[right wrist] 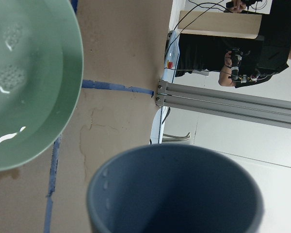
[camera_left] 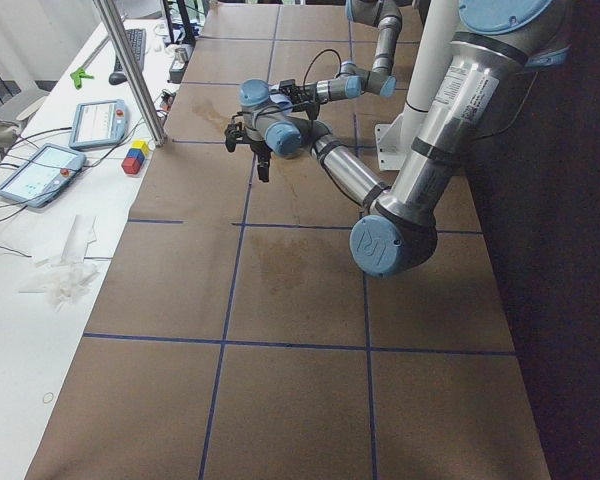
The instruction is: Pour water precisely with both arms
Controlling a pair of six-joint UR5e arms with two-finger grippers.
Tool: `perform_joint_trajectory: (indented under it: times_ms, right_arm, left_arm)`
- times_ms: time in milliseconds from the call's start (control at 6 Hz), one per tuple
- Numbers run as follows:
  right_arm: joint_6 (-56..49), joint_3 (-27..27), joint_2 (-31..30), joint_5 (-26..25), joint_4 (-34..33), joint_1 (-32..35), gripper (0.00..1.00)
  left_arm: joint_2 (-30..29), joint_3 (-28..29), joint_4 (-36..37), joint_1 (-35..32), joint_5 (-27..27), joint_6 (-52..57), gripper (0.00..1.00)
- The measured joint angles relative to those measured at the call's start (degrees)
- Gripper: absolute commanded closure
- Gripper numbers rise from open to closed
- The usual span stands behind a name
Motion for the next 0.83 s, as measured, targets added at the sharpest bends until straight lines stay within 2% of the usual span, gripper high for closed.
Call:
perform_joint_trajectory:
  times_ms: [333,833]
  right_arm:
    - [5.6,1.1,0.4,1.5,0.5,0.3,1.0]
    - [38.0,4.9,-0.2,9.0,0.7,0.7,1.0]
  left_arm:
    - [0.0,0.0,0.0,0.0,0.0,0.0,0.0]
    - [-0.1,-0.1,0.0,0.0,0.0,0.0,0.0]
